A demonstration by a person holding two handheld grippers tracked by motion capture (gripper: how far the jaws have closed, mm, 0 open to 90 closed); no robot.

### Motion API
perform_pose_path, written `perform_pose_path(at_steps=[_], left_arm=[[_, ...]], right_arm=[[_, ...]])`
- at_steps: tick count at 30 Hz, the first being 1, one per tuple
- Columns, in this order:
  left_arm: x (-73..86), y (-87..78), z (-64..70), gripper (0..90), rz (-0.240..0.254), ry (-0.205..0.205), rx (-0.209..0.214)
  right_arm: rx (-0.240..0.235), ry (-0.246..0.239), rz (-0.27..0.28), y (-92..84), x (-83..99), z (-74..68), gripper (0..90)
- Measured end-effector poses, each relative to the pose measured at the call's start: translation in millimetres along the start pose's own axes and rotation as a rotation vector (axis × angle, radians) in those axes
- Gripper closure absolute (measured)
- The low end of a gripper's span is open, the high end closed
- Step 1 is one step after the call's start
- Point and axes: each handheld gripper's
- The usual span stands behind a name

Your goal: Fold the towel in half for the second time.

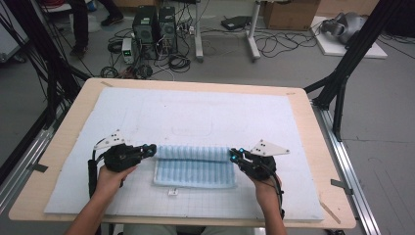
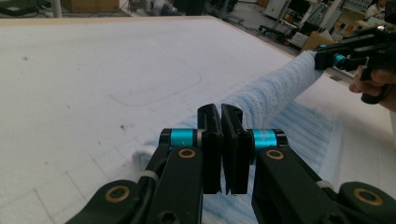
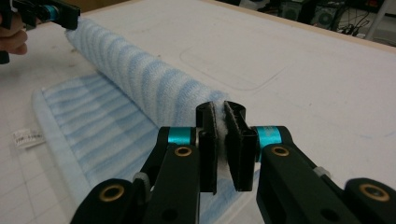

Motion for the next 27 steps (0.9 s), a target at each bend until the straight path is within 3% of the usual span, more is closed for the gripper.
perform_pose_path(at_steps=[19,27], left_arm=[[27.4,-13.7,19.8,86.0,-0.063,0.007,0.066],[33.4,-17.1,20.3,80.1,-0.07,0.007,0.085]], right_arm=[[-0.003,-0.043,-0.061,-17.0,24.8,-26.1,83.0],[-0.003,-0.007,-0.069,-21.4,32.7,-26.1,74.5]])
Point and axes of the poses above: each handheld gripper's, and its own axes: y roughly forward along the jaws, x roughly out of its underside, z roughly to its right, and after that the axes turned 2 degrees about z, right-handed
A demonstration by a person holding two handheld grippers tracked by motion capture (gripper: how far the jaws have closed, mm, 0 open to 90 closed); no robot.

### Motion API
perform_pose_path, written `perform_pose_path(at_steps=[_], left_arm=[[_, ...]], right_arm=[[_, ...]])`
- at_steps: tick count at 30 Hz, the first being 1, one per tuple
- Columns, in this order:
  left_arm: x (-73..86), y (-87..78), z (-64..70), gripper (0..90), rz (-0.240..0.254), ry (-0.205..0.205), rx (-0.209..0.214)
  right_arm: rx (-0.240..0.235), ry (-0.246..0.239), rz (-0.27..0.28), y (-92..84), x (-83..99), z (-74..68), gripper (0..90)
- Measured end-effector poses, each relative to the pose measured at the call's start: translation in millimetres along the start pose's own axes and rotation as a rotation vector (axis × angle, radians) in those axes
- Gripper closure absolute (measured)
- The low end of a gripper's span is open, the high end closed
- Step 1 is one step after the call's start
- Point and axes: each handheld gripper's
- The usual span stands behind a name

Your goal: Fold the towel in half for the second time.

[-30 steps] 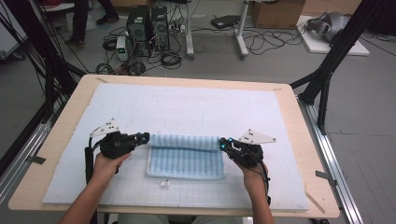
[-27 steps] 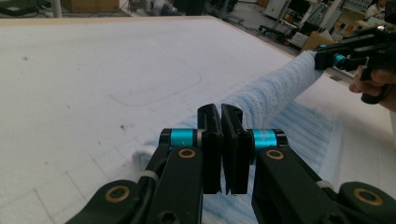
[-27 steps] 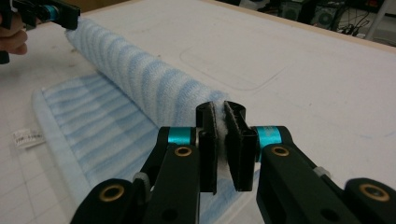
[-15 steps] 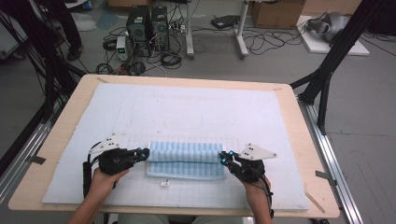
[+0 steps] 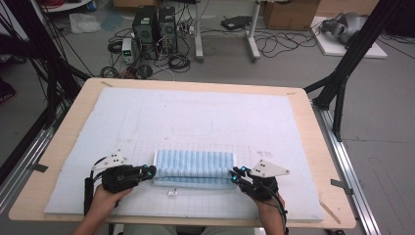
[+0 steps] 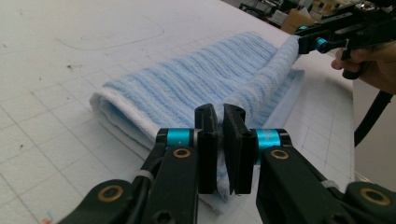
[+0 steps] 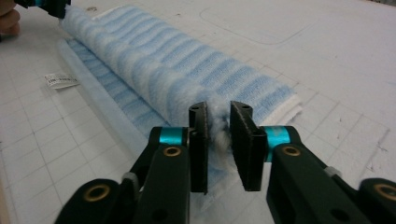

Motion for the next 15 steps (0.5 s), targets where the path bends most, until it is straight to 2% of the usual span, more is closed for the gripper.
perform_pose_path(at_steps=[4,8,10,12,15], left_arm=[[-8.5,-5.7,-3.9,62.0,0.05,-0.035,-0.009],[-17.2,-9.7,-6.2,55.3,0.102,-0.031,-0.038],[-19.2,-7.7,-7.6,55.3,0.095,-0.023,-0.049],[-19.5,-4.2,-8.9,55.4,0.091,-0.025,-0.053],[-17.9,1.3,-9.8,55.9,0.073,-0.026,-0.062]], right_arm=[[0.016,0.021,0.02,-6.4,-0.9,3.2,68.9],[0.049,0.05,0.086,-14.9,-7.9,7.0,63.3],[0.061,0.054,0.118,-16.4,-13.0,6.7,62.0],[0.06,0.042,0.106,-11.7,-17.5,4.2,61.4],[0.052,-0.011,0.029,5.4,-19.1,-3.2,61.2]])
Point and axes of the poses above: each handheld gripper's, and its own axes: y roughly forward along the jaws, x roughly out of its underside, z roughly to its right, and after that the axes turned 2 degrees about z, right-handed
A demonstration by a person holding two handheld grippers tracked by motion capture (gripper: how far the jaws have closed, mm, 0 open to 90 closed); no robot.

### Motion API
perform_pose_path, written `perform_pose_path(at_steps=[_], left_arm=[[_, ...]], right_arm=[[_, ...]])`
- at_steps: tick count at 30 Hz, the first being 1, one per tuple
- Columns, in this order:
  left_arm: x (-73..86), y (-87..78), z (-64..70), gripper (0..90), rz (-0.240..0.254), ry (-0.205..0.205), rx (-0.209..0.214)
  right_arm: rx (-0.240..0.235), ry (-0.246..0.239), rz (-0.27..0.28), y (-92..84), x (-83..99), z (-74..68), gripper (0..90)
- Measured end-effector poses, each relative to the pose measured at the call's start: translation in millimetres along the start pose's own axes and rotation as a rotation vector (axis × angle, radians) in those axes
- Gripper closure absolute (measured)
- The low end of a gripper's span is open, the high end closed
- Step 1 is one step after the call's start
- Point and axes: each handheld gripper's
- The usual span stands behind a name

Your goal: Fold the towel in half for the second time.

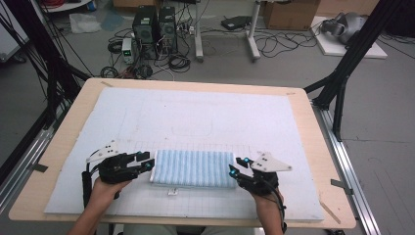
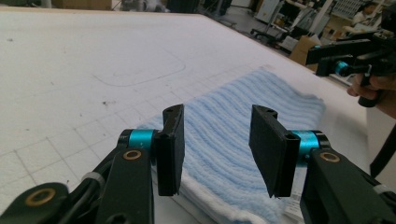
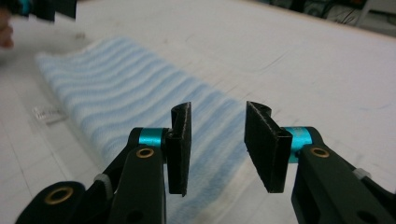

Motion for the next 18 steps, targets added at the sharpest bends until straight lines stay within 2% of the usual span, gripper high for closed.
perform_pose_path(at_steps=[3,8,11,15,17,18], left_arm=[[4.1,5.0,2.0,55.9,-0.027,0.006,-0.008],[12.1,11.7,5.9,59.5,-0.085,0.003,-0.006],[14.5,14.3,8.2,61.2,-0.141,0.011,-0.017],[15.0,18.3,13.1,63.1,-0.217,0.054,-0.034],[15.8,20.2,15.7,63.8,-0.257,0.075,-0.035],[15.9,20.4,16.7,63.8,-0.26,0.078,-0.036]], right_arm=[[-0.022,-0.043,-0.082,16.9,3.3,-8.4,60.2],[-0.039,-0.064,-0.191,31.6,11.4,-15.6,60.3],[-0.044,-0.069,-0.195,30.6,13.5,-15.6,59.7],[-0.044,-0.07,-0.199,28.3,15.1,-14.5,56.7],[-0.051,-0.055,-0.193,26.5,15.3,-12.7,55.4],[-0.058,-0.039,-0.181,25.1,14.6,-11.4,54.7]])
Point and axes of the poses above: each handheld gripper's, and its own axes: y roughly forward along the jaws, x roughly out of its underside, z roughly to its right, and after that the axes turned 2 degrees about z, right-handed
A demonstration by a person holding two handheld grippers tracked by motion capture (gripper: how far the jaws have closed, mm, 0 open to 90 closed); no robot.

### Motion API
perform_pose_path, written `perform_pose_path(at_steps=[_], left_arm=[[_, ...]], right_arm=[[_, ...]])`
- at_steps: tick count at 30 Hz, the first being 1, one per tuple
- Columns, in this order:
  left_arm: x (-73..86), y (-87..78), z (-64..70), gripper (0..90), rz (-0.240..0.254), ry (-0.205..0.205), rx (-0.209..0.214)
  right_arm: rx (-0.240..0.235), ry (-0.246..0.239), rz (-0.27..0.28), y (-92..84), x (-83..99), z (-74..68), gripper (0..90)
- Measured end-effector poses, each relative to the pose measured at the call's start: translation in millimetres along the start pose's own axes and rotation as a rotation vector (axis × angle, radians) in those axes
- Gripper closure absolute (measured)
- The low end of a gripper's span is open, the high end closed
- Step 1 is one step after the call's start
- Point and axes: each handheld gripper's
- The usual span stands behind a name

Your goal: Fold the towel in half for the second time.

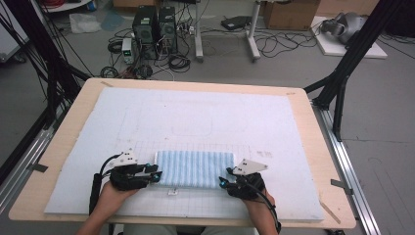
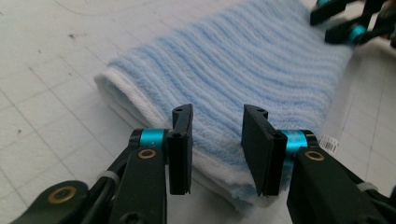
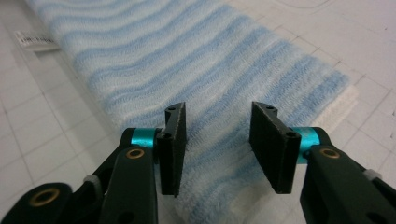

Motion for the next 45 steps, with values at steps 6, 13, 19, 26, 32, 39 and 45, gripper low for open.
perform_pose_path(at_steps=[6,13,19,26,32,39,45], left_arm=[[-4.5,-3.6,-10.6,53.9,0.089,-0.047,-0.013],[-27.8,7.0,-36.7,57.6,0.142,-0.067,-0.053],[-30.5,16.0,-43.9,63.4,0.117,-0.075,-0.072],[-27.8,24.3,-52.8,48.2,0.087,-0.129,-0.116],[-29.1,32.4,-53.6,51.7,0.007,-0.131,-0.115],[-33.5,39.4,-50.9,82.9,-0.037,-0.131,-0.101],[-42.3,40.0,-57.4,83.9,0.006,-0.134,-0.141]], right_arm=[[0.023,0.082,0.098,-7.5,-10.7,15.7,55.8],[0.041,0.102,0.083,12.6,-28.7,38.5,76.2],[0.079,0.119,-0.042,32.2,-25.2,48.7,77.2],[0.107,0.183,0.033,22.6,-23.5,57.2,53.5],[0.079,0.239,-0.061,37.0,-20.0,67.5,46.8],[0.02,0.21,-0.056,34.4,-21.8,66.5,81.6],[0.091,0.16,-0.017,36.2,-29.8,66.3,83.8]])
Point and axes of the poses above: each handheld gripper's, and its own axes: y roughly forward along the jaws, x roughly out of its underside, z roughly to its right, and after that the axes turned 2 degrees about z, right-handed
